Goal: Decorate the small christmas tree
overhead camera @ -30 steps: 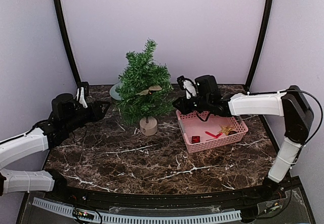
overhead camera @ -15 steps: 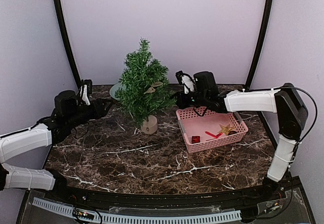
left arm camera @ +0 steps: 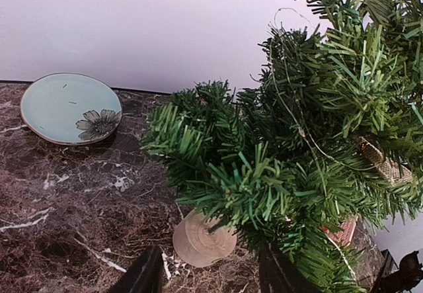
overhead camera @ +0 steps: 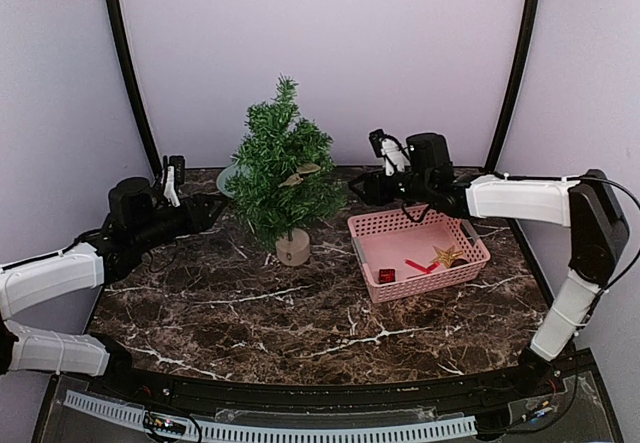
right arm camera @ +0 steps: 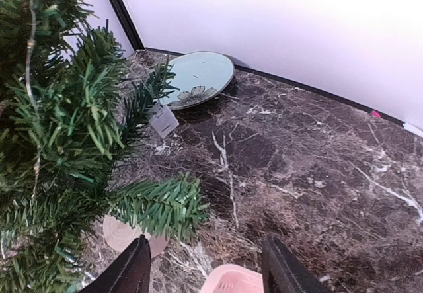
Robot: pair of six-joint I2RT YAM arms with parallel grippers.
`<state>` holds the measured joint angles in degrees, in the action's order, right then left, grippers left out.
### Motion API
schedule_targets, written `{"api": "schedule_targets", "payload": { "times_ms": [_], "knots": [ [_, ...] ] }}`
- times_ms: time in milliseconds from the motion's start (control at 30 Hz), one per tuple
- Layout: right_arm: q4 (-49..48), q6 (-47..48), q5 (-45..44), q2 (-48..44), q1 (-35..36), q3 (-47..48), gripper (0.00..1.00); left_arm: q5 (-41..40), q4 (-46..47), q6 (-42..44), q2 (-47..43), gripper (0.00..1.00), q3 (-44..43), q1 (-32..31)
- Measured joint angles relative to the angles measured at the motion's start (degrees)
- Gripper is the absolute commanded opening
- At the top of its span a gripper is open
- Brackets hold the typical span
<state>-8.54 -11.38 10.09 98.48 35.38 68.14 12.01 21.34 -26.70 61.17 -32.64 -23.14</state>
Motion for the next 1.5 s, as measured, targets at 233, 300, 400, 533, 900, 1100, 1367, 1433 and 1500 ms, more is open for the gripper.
{"api": "schedule_targets", "payload": {
  "times_ms": [233,300,400,533,900,1100,1367,1433,1500],
  "knots": [
    [8.0,0.17,-0.76,-12.46,-3.19,-6.27,0.62,-1.05,-1.64,-0.59,-0.68,0.53,0.0,0.87],
    [11.47,0.42,-1.11,-14.16,-4.61,-6.49,0.62,-1.27,-1.99,-0.59,-1.22,0.53,0.0,1.14],
    [19.67,1.6,-1.77,-14.82,-5.77,-6.05,0.62,-1.51,-2.27,-0.59,-1.53,0.53,0.0,1.25],
    [31.43,3.52,-1.29,-12.48,-5.75,-4.2,0.61,-1.51,-2.64,-0.61,-1.33,0.53,-0.02,1.29],
    [44.09,6.8,4.07,-2.49,-2.99,-1.22,0.68,-1.31,-2.58,-0.98,-0.04,0.53,-0.22,1.4],
    [46.34,8.7,5.31,3.15,0.35,0.63,0.73,-1.33,-2.54,-1.05,-0.04,0.53,-0.22,1.4],
    [47.21,9.53,3.06,6.43,1.01,2.25,0.44,-1.33,-2.51,-1.05,-0.09,0.53,-0.22,1.4],
    [47.04,9.29,2.03,6.56,0.66,2.25,0.42,-1.38,-2.51,-1.05,-0.11,0.53,-0.22,1.4],
    [46.25,9.09,1.46,6.43,0.15,2.25,0.39,-1.4,-2.51,-1.05,-0.2,0.53,-0.22,1.4]
  ]
}}
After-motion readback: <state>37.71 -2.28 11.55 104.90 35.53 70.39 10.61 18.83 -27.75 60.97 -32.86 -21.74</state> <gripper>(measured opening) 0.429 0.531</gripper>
